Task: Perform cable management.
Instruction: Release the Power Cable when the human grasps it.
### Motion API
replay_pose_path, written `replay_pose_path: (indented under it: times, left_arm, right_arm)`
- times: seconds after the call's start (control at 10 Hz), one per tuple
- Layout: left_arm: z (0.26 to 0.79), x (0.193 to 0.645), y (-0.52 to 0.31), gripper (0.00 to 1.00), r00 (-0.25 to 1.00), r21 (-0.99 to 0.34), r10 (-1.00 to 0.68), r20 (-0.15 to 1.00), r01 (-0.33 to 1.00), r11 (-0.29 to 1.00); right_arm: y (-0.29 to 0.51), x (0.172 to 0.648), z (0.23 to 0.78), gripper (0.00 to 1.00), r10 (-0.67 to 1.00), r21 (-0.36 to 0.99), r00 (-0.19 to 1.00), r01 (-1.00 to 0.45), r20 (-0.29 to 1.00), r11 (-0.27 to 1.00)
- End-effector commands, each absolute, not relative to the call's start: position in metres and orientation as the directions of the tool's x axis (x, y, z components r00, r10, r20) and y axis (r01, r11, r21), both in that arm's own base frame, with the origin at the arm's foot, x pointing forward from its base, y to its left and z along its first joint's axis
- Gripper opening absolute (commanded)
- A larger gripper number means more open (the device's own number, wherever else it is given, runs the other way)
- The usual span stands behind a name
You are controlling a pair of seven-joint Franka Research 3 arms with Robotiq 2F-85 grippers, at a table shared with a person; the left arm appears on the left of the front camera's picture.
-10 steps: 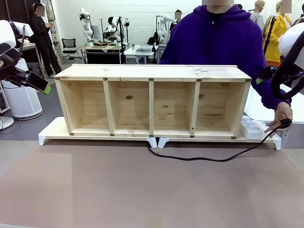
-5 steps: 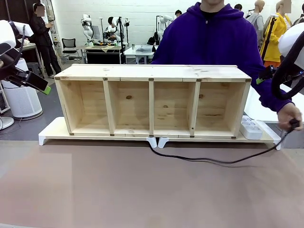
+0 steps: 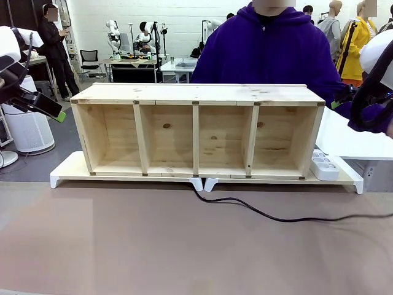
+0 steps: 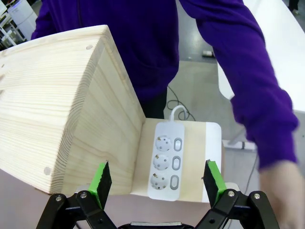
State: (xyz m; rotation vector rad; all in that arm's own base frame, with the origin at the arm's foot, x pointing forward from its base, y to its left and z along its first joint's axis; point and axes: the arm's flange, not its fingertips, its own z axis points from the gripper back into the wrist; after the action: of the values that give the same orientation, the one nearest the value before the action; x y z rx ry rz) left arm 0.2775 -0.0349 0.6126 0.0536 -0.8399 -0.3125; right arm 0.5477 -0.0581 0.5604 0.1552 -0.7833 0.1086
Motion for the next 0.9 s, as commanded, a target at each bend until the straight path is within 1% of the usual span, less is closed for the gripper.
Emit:
replay_pose_path:
  times: [0.0,0.8]
  left_arm:
    - [0.6128,0.2780,-0.0354,1.00,0.623,0.159,-0.281,0.730,0.245,0.957]
    - [0.6128,0.2780,-0.0354,1.00,0.623,0.159,-0.281,0.730,0.245,0.957]
  right_arm:
    - [-0.0597,0.5475,0.5600,1.00,0.034,0.102,0.706,-0.150,0.707,0.983]
    - [-0.0597,0.5475,0.5600,1.00,0.034,0.102,0.706,-0.150,0.707,0.983]
